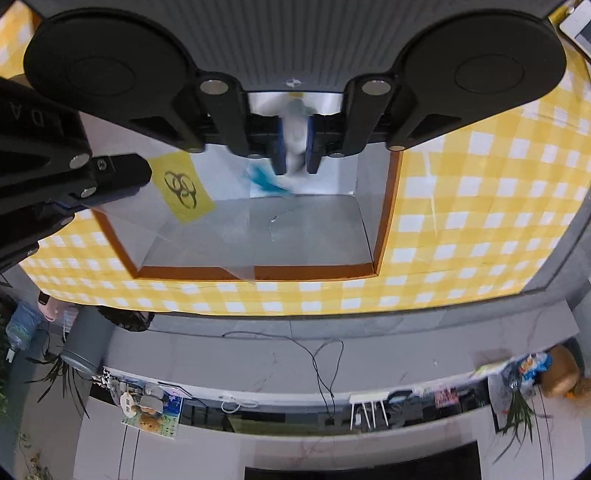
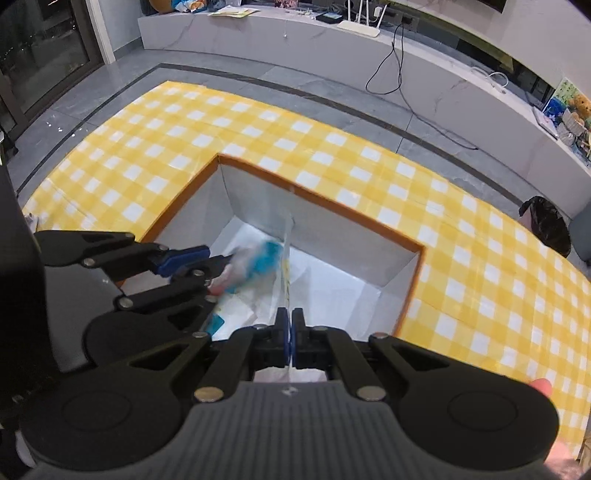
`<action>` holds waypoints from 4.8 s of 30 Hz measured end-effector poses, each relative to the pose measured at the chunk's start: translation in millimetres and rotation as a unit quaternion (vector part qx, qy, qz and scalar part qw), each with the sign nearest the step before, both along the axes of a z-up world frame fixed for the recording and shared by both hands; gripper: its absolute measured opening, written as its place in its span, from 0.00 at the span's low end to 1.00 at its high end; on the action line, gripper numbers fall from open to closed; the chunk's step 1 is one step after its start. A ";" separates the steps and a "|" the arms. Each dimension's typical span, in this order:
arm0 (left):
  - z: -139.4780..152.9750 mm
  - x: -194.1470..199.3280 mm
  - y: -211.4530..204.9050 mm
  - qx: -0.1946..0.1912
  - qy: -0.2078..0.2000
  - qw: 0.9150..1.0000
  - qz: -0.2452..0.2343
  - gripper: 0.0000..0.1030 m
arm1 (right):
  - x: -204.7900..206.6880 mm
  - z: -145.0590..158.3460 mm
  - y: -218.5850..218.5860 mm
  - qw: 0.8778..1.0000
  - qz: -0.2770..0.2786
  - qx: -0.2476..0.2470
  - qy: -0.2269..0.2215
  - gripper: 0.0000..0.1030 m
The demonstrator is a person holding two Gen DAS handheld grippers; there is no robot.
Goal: Organize soft objects
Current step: 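Open both tools to drop the plush and plastic bag into the box, then move both tools back toward the teal backpack and brown felt, then grasp the teal plush backpack with the right tool while the left tool approaches the brown felt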
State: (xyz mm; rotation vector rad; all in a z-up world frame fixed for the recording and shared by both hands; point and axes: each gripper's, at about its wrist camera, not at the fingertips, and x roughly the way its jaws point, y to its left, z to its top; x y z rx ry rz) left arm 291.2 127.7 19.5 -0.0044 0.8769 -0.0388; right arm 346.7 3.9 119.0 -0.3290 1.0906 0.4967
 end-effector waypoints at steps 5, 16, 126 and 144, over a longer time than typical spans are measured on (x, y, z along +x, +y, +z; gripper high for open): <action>-8.6 -4.2 -1.2 0.016 -0.037 0.999 0.000 0.59 | 1.4 -13.2 8.3 1.000 0.002 -0.023 -0.009 0.00; -4.3 -10.2 10.9 0.003 -0.058 0.998 0.004 0.84 | 4.2 -18.6 14.4 0.999 -0.001 -0.037 -0.025 0.00; -24.1 -195.6 -214.6 -0.099 -0.040 0.981 -0.164 0.88 | -85.5 -137.7 -374.4 0.964 -0.232 0.039 -0.121 0.88; -64.0 -89.7 -298.0 -0.046 -0.048 0.982 -0.174 0.86 | -100.4 -134.1 -405.0 0.963 -0.248 0.067 -0.083 0.88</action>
